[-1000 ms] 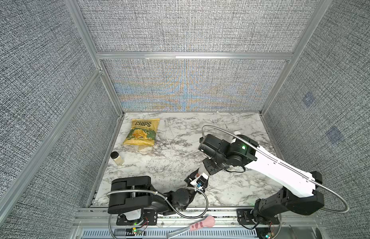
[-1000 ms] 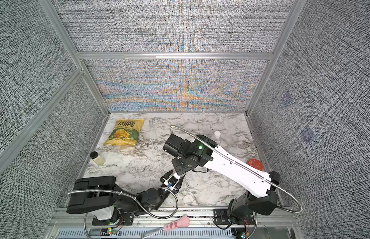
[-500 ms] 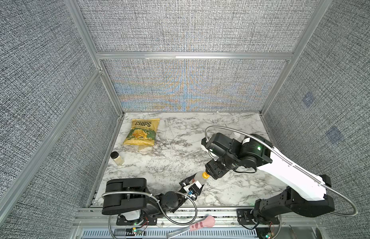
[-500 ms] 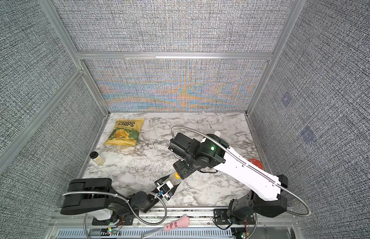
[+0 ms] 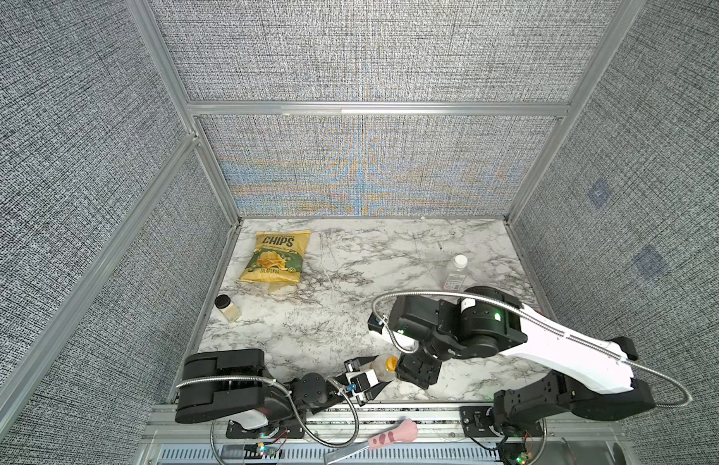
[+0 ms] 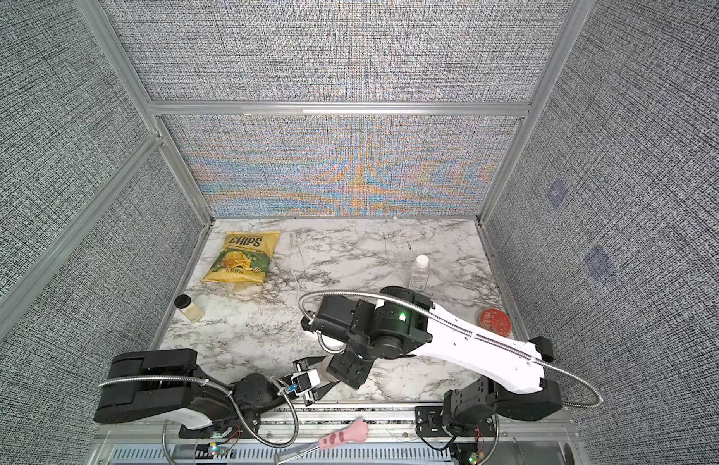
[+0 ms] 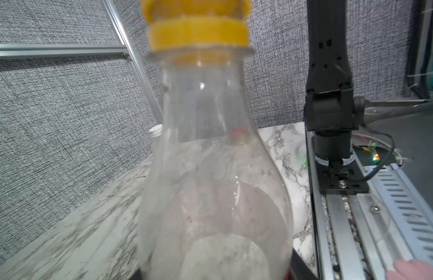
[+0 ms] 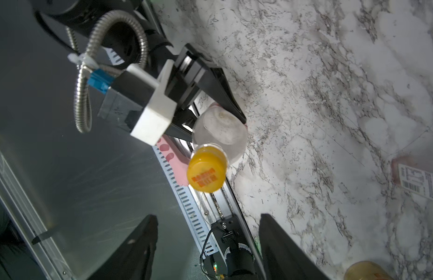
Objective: Screw on the bottle caps
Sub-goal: Screw the bottle cap onto the plastic bottle.
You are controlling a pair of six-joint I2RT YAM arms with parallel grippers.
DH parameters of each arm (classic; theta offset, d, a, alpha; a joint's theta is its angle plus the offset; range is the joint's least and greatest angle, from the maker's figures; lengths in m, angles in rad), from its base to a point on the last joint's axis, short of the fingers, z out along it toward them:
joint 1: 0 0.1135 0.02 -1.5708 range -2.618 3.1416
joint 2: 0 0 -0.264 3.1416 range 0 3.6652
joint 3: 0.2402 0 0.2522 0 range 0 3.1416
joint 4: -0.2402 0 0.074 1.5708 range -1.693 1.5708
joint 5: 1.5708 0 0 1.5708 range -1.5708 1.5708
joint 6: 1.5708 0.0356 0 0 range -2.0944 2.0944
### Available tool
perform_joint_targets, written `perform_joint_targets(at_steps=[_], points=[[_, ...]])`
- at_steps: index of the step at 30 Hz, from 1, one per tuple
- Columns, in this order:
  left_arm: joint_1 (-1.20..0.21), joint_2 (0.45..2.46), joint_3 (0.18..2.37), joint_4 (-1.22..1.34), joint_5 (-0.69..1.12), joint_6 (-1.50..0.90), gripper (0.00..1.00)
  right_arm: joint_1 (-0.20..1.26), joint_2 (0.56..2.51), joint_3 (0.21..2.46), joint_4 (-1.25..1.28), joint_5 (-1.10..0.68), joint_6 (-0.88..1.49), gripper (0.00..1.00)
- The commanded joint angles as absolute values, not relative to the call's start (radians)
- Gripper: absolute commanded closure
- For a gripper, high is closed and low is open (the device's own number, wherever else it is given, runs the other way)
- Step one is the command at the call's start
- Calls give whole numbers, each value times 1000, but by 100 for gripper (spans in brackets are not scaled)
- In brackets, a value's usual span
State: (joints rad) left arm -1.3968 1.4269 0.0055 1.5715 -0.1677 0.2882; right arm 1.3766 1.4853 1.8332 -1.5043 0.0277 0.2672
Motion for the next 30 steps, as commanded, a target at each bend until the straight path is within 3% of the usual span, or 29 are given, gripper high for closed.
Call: perform_joint_targets(at_steps=[1,7,23,30], points=[[-1392,1406,-2,1589,-80,274,44,1418,1511,1848,-1486,95,231,33],[-1384,1379,-3,1564,-67,272,44,1433,1518,1832,-1475,164,212,38],[-1371,1359,2,1517,-32,255,44,1434,1502,1791,-1443,92,195,55],[-1367,1352,2,1512,-30,247,44,1434,1503,1769,-1439,81,199,55]])
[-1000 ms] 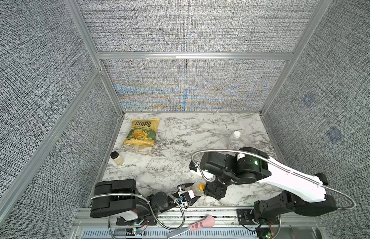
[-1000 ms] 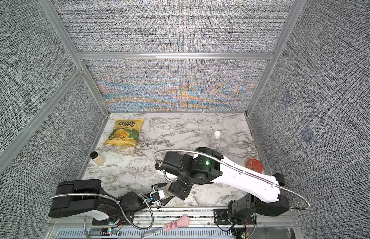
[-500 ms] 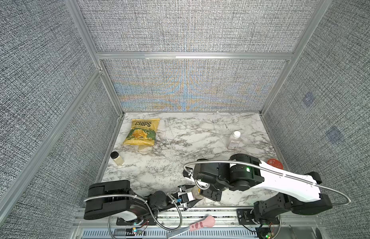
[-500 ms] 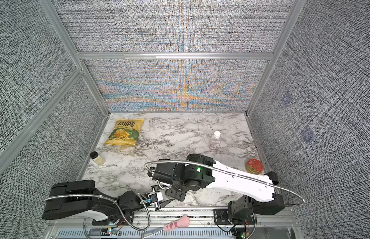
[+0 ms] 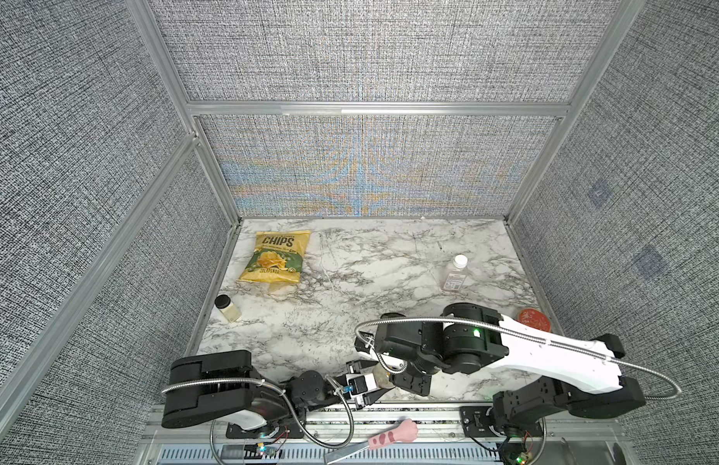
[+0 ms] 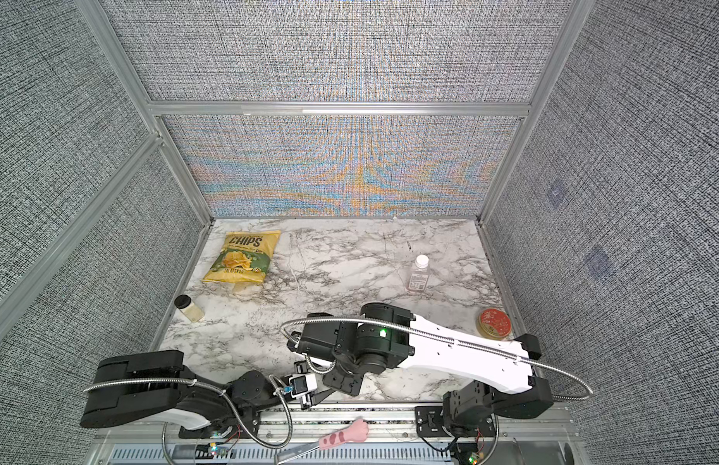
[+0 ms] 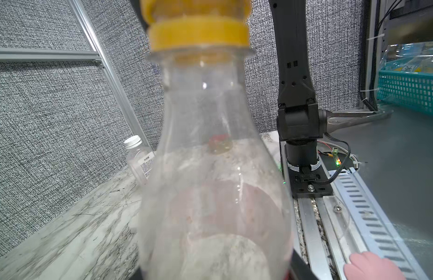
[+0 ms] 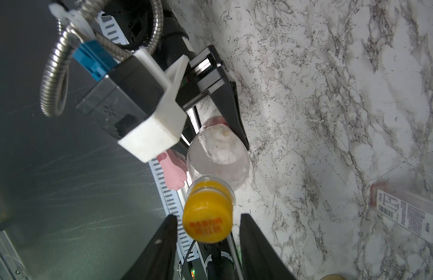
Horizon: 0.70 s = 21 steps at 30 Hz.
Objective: Screw on the bottle caps
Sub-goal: Screw the bottle cap onto the plastic bottle.
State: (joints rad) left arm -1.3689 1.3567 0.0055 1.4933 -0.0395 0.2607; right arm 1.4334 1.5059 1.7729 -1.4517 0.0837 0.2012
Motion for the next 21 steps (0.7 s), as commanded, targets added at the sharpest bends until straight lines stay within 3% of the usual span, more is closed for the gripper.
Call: perform_joint_targets(at_steps=[1,14,21], points=[[-1366,1351,0,1512,-28,246,44,1434,1502,1766,-1437,86,201,55],[-1362,1342,6,1479,-14,236,44,1434,1509,1784,-1441,104,207,56],[-1363,1342,5,1476,-15,236,44,1434,1513,1775,-1439,91,209,62]])
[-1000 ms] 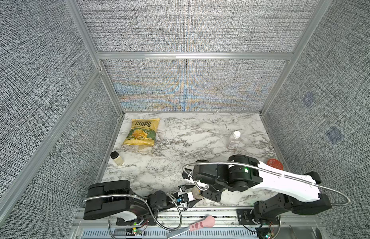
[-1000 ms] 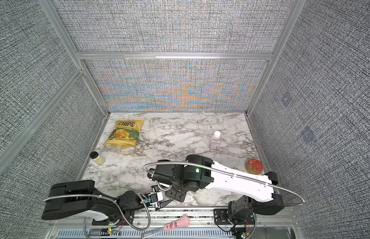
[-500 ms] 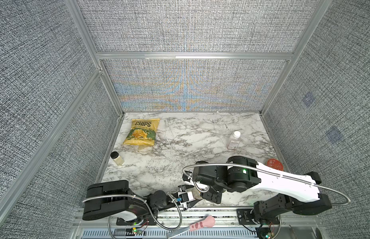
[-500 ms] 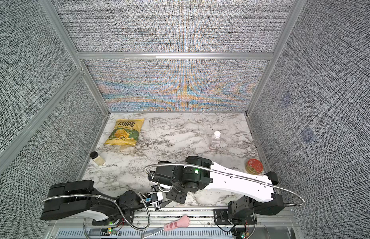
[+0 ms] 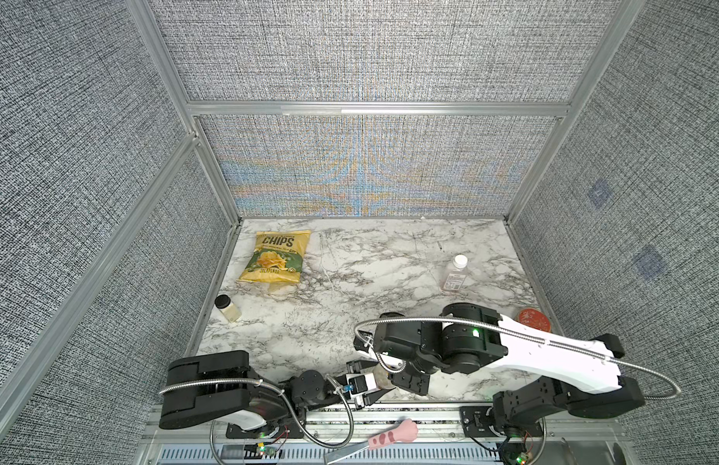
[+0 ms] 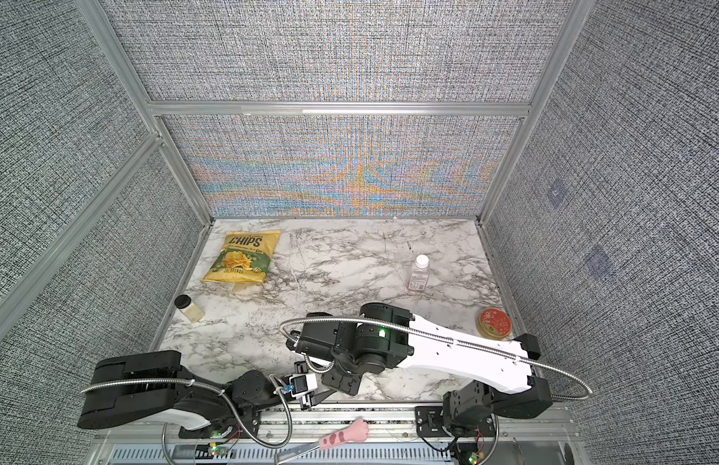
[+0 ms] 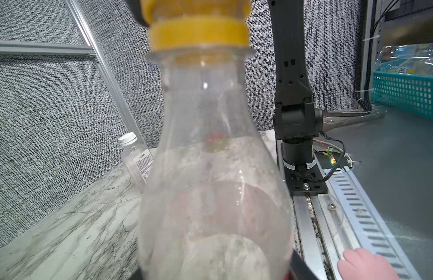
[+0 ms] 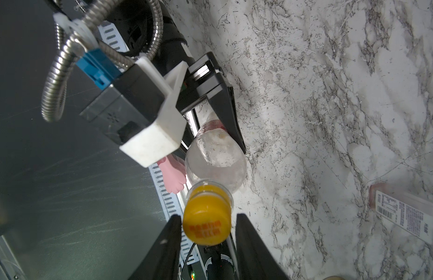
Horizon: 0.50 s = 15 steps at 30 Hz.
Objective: Screw on the bottle caps
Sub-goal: Screw the bottle cap onto the plastic bottle.
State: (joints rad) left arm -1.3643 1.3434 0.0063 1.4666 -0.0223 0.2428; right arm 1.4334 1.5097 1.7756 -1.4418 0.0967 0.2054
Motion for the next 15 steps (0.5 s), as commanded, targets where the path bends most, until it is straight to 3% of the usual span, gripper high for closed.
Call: perform_joint_targets(at_steps=[1,15], points=[[-1362,1342,5,1474,-17,236,44,1434,1512,1775,-1439,92,209,62],[-1360,1310,9,1458,-32,241,44,1433,1522,1767,-1464,160,235,76]])
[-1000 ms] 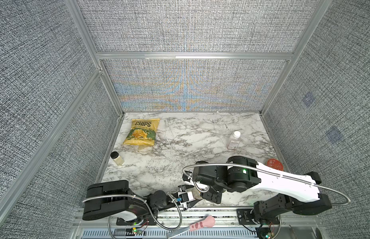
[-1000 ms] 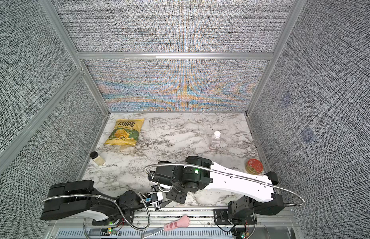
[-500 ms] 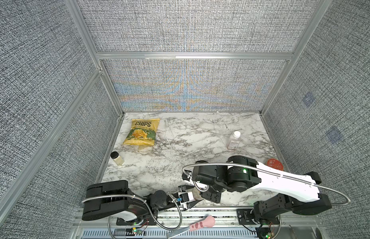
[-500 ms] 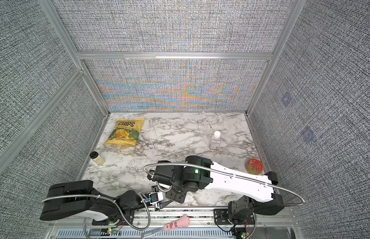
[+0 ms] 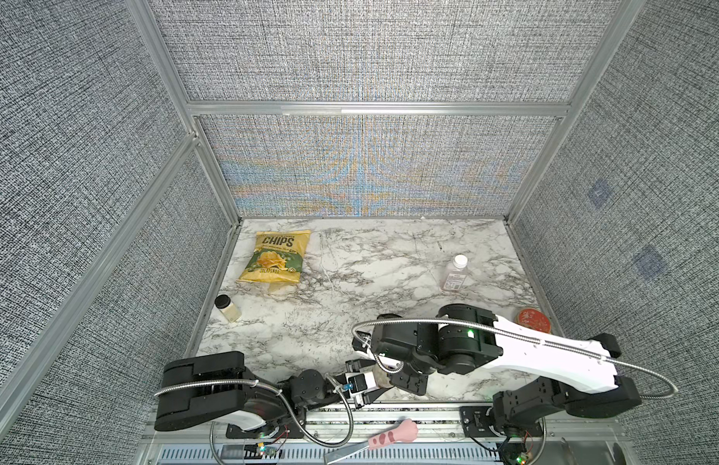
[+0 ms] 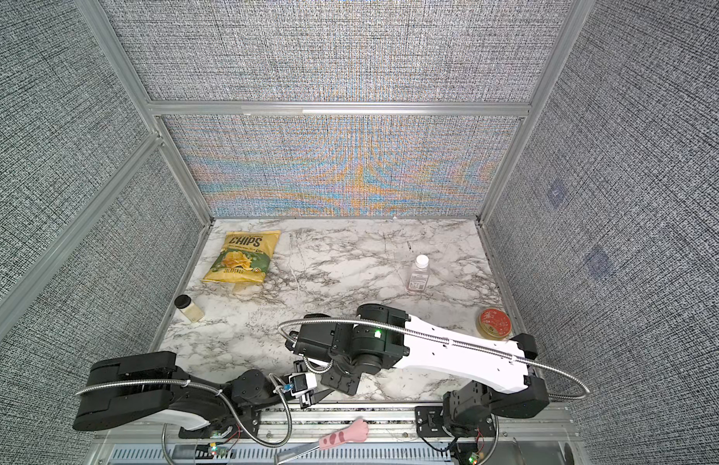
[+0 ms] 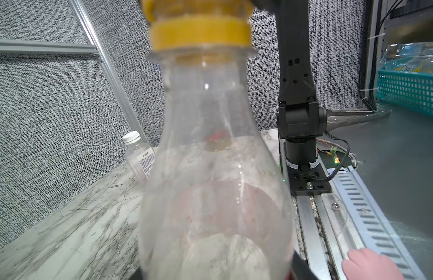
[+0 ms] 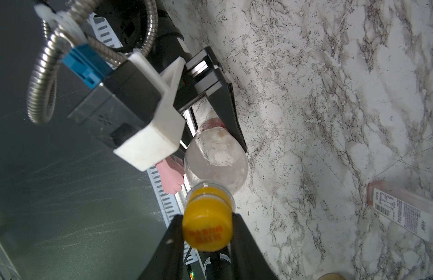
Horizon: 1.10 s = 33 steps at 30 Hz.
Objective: Screw on the bottle caps
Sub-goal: Screw the bottle cap onto the plastic bottle.
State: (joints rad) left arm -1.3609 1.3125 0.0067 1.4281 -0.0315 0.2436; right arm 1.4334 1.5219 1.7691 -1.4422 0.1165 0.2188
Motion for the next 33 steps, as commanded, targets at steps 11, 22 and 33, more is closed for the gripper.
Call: perform_joint_targets(at_steps=[11,22,33], points=[[-1360,1276,27,1388,-98,244,46,1423,1544,1764,-1507,227,276,79],[-1362,1204,44,1438,-163,200,47,1372,1597,1810,-1557,326,378,80],[-1388,1260,60,1531,-210,252,48,1333,1629,1859,-1549,262,429,80]])
